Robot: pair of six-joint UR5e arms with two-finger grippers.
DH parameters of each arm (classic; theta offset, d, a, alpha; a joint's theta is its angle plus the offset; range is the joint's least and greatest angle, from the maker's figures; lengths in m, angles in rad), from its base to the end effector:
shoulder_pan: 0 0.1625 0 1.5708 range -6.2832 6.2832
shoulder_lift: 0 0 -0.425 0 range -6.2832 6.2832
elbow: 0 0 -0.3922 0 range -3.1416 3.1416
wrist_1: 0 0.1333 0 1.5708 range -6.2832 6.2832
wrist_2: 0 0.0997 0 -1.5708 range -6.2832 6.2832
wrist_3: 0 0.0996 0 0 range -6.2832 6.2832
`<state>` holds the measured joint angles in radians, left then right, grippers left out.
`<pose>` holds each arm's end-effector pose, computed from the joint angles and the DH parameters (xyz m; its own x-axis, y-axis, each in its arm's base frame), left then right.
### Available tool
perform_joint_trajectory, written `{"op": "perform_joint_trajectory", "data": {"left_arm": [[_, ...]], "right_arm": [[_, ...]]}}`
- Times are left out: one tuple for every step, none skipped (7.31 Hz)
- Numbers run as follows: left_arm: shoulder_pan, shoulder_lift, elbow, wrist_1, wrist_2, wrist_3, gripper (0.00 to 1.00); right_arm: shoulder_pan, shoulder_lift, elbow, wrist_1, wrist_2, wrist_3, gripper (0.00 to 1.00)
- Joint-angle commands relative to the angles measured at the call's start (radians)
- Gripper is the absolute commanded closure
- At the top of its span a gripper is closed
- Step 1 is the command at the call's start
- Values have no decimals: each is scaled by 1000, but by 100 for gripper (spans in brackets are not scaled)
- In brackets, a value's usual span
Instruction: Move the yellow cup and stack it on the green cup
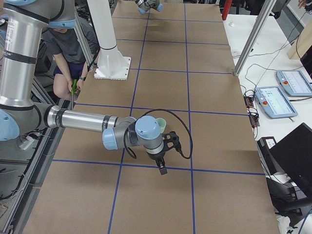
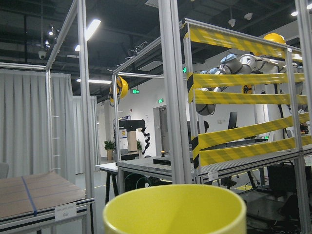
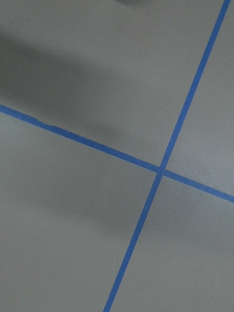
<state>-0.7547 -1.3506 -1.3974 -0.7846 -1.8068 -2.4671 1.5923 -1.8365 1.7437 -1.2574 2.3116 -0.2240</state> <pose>0.0833 -0.2294 0.8567 -0.4698 -0.6006 0.6470 0.7312 0.1459 0.6664 0.0745 -0.3908 0.6588 0.7271 -0.3452 0.5935 0.1441 0.9219 0.3596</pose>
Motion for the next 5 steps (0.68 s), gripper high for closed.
{"op": "perform_joint_trajectory", "data": {"left_arm": [[-34,-2,-2,-74,175,4,100],[-72,-2,-3,-100,290,4,100],[-90,-4,-14,-122,360,16,100],[-110,-4,-31,-149,448,25,100],[-129,-4,-35,-194,516,48,100]], "right_arm": [[0,5,2,0,-1,6,0],[0,5,2,0,-1,20,0],[0,26,2,0,2,40,0],[0,39,2,0,-1,46,0],[-2,43,-3,0,-1,46,0]]}}
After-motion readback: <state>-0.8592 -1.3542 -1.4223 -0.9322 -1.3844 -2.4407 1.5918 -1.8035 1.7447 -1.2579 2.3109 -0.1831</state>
